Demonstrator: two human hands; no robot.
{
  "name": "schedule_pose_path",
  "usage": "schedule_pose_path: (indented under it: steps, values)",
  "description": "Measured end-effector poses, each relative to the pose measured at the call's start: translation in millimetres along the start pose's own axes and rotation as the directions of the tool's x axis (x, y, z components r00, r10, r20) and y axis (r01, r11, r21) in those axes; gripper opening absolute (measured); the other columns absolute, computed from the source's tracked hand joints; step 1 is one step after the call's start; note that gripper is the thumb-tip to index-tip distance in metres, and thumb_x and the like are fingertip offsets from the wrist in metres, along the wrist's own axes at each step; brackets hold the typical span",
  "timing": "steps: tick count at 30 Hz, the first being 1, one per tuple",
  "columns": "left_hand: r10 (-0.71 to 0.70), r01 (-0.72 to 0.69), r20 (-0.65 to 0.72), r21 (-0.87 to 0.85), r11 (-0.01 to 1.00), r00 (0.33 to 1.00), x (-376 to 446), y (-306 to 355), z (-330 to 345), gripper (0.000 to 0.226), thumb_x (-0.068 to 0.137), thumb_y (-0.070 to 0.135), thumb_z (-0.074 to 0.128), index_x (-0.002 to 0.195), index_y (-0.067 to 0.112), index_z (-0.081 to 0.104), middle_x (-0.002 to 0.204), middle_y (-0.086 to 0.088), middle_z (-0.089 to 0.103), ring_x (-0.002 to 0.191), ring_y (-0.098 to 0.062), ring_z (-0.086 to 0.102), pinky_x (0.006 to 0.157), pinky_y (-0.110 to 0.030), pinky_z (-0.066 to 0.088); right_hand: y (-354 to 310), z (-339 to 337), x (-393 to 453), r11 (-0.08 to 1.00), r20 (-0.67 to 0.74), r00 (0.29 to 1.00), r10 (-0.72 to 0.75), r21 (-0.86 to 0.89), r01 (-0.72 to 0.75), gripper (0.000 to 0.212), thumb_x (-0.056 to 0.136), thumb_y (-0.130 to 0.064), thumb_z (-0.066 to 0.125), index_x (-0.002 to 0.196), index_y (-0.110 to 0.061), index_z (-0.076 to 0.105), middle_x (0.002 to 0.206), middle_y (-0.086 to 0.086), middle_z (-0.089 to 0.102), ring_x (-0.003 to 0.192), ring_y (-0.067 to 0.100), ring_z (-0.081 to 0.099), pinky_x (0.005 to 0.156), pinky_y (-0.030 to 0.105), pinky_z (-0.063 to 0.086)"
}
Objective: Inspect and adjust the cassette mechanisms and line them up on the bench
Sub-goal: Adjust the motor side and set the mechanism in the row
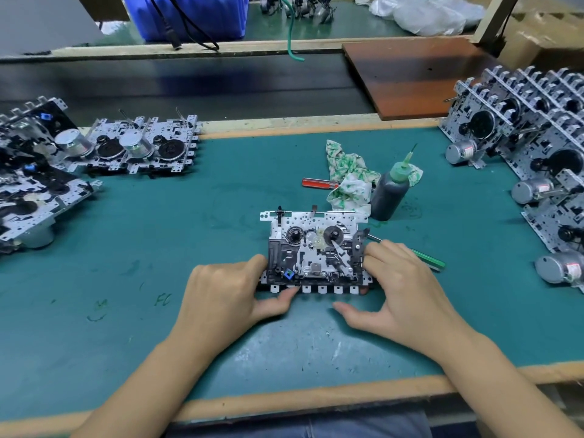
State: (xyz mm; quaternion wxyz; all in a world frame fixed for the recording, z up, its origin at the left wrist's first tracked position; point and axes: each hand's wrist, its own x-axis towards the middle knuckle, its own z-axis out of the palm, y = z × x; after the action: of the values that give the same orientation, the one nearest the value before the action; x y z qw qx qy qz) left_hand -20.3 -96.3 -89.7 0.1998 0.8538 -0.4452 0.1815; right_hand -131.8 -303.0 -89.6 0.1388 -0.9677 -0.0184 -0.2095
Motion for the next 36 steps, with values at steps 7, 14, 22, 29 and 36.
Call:
schedule_pose_path:
  steps: [7,14,22,29,36]
  values:
    - [-0.021,0.022,0.018,-0.025,0.999,1.000,0.5,4.5,-3.7,0.063,0.066,0.074,0.053,0.054,0.015,0.039,0.037,0.003,0.037,0.031,-0.020,0.042,0.032,-0.025,0.032,-3.9,1.7,-0.2,0.996,-0.049,0.999,0.011,-0.092,-0.016,0.044,0.079,-0.054,0.050,0.059,-0.016,0.043,0.064,-0.005,0.037,0.060,0.016,0.037,0.061,0.026,0.024]
    - [-0.141,0.140,-0.024,-0.044,0.989,0.990,0.6,10.7,-1.0,0.062,0.063,0.074,0.053,0.049,0.016,0.037,0.032,0.000,0.037,0.029,-0.024,0.042,0.032,-0.028,0.036,-1.3,-1.9,-1.7,1.000,0.007,1.000,0.002,-0.029,-0.002,0.048,0.074,-0.059,0.055,0.059,-0.014,0.045,0.064,-0.001,0.044,0.060,0.017,0.038,0.061,0.027,0.027]
    - [-0.114,0.127,0.100,-0.136,0.983,0.988,0.2,6.3,-3.9,0.075,0.053,0.085,0.051,0.051,0.011,0.038,0.034,0.002,0.040,0.032,-0.023,0.041,0.034,-0.033,0.040,-0.5,0.6,-3.0,0.991,-0.063,0.998,-0.016,-0.135,0.008,0.048,0.080,-0.056,0.049,0.060,-0.012,0.048,0.063,0.000,0.046,0.059,0.020,0.043,0.062,0.029,0.029]
    - [0.019,-0.007,0.074,-0.151,0.988,0.997,-2.8,5.8,-1.2,0.068,0.060,0.078,0.055,0.048,0.014,0.038,0.033,0.003,0.037,0.029,-0.018,0.041,0.031,-0.027,0.037,-2.2,-0.5,-3.1,0.983,-0.083,0.996,0.042,-0.175,-0.056,0.057,0.072,-0.068,0.049,0.059,-0.013,0.049,0.063,-0.003,0.047,0.059,0.015,0.036,0.061,0.025,0.025]
    - [-0.067,0.068,0.009,-0.090,0.994,0.998,-1.2,7.4,-0.7,0.069,0.063,0.081,0.048,0.048,0.015,0.035,0.032,-0.001,0.034,0.028,-0.023,0.037,0.031,-0.026,0.034,2.3,-3.8,-1.7,0.986,-0.052,0.996,-0.068,-0.158,0.059,0.049,0.079,-0.056,0.049,0.062,-0.011,0.049,0.064,0.000,0.048,0.057,0.018,0.043,0.061,0.026,0.027]
